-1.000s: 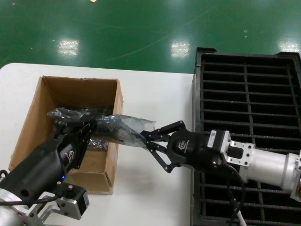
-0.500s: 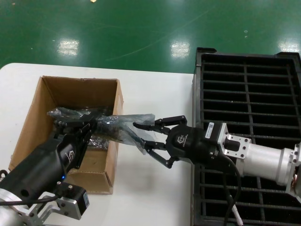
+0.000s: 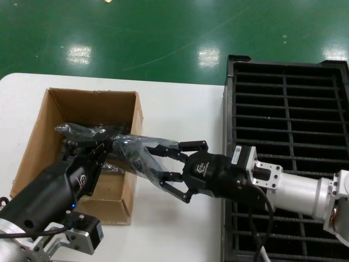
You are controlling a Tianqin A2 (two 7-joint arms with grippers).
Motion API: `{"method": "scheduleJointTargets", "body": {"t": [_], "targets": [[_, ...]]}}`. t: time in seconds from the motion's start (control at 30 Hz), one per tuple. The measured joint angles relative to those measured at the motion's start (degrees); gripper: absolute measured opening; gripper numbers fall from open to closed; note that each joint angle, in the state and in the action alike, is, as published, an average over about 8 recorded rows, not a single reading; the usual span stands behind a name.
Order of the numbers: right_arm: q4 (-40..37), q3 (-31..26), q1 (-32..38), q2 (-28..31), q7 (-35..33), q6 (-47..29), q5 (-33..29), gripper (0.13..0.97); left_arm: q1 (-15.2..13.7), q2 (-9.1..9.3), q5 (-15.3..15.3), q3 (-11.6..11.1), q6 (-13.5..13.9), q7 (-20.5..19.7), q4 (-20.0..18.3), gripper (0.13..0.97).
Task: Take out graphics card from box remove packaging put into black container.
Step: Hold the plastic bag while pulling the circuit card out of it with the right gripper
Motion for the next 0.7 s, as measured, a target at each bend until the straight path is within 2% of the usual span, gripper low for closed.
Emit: {"method": "scheduleJointTargets", "body": {"t": [0.3,0.57,0.7], "targets": [[2.78,-0.14,-2.31,0.21,2.04,0.62,0.06,0.261,0.0,0.0,0.0,0.0,0.01,0.0,0.0,0.14],[2.14,-0.03,-2.63,-0.57,3.91,3.3,-0.65,0.17,0.0,0.01,0.01,0.0,0.01,0.0,0.0,0.14],[1.66,0.02,-2.62,-1.04,5.06,4.92,-1.14,0.17,0.0,0.0,0.0,0.0,0.01,0.0,0.0,0.14]]}}
